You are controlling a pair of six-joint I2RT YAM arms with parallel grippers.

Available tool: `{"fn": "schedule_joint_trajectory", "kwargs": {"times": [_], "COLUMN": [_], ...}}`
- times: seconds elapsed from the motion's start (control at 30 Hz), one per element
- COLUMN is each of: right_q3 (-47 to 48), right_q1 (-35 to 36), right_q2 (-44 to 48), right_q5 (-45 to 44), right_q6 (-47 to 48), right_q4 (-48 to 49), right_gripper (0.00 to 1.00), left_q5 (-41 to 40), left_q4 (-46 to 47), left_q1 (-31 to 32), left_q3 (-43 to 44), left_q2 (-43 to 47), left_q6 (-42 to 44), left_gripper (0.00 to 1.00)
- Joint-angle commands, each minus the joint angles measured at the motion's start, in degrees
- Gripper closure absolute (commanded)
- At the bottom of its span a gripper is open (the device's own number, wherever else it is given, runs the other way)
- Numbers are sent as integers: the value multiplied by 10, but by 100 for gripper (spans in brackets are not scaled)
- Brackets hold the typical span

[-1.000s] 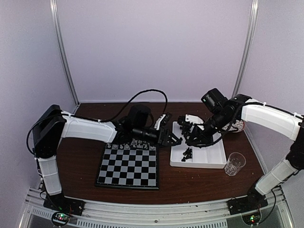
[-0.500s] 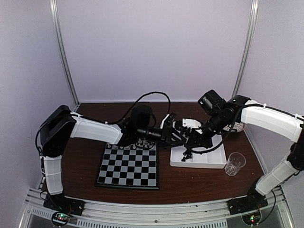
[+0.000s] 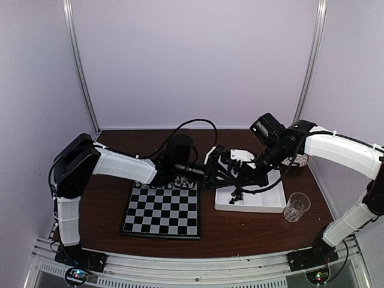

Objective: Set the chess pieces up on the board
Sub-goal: Pass from the right arm to the left

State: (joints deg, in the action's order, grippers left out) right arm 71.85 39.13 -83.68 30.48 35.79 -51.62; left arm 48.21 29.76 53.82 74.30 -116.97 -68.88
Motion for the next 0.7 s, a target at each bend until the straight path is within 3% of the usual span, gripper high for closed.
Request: {"fn": "schedule_joint_trajectory", "kwargs": {"times": [0.0,0.43,0.67], "right_q3": [16,15,25], "right_q1": [1,1,-4], "right_q2": [-2,-8,7], "right_q5": [-10,-10,-19], "right_q6": [-4,-7,-12], "right_q4": [8,13,-1], "right_gripper": [96,95,79], "left_q5": [23,29,20], "left_q4": [29,79,114], "left_q1": [7,8,3], "left_q3": [16,15,2], "left_q2": [-16,-31,-28], "left_q6": [-9,-35,-50], "left_gripper": [77,92,95]}}
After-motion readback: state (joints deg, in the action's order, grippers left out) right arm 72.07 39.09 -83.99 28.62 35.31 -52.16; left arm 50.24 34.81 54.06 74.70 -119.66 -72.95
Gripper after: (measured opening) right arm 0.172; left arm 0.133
